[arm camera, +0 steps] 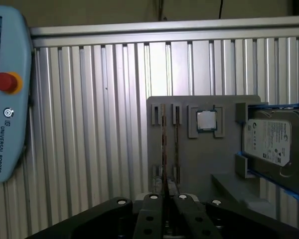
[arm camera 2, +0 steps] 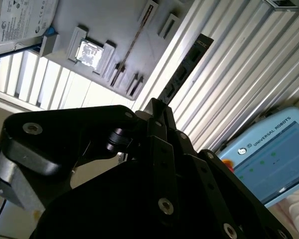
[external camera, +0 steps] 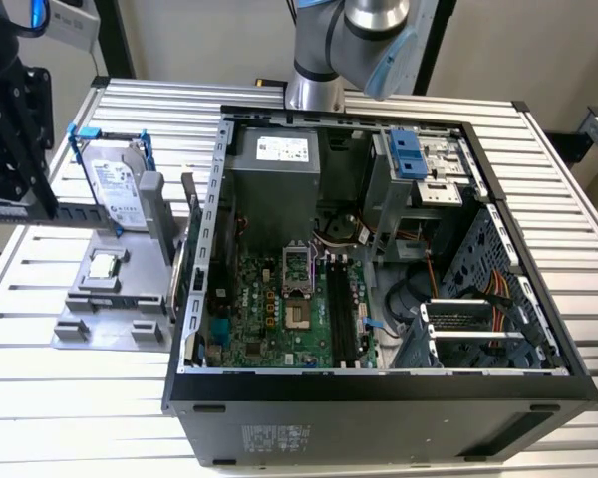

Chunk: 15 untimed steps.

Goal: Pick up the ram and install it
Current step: 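Pick up the ram and move it above insertion slot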

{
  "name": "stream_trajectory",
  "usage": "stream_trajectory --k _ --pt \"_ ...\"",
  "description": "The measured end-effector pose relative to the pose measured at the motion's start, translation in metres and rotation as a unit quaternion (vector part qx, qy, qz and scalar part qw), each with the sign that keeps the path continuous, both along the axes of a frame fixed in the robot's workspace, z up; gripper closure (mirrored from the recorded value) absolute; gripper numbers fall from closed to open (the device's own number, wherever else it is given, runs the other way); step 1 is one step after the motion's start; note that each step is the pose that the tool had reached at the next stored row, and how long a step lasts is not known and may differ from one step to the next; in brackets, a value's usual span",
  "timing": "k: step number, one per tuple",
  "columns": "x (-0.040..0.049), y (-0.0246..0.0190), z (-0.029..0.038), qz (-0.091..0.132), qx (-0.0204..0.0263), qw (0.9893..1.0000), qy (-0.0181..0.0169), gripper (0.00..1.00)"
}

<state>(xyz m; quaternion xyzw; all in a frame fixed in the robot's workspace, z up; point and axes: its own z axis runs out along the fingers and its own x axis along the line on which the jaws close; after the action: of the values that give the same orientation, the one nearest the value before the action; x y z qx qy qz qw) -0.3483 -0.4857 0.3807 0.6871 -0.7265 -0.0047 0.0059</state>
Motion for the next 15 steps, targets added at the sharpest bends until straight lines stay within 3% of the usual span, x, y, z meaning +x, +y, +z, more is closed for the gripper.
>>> stream_trajectory --k 6,15 --pt "0.0 0.0001 0.0048 0.0 -0.0001 1.0 0.0 1.0" --pt "0.0042 0.0001 0.0059 0.0 -0.0001 1.0 0.0 1.0"
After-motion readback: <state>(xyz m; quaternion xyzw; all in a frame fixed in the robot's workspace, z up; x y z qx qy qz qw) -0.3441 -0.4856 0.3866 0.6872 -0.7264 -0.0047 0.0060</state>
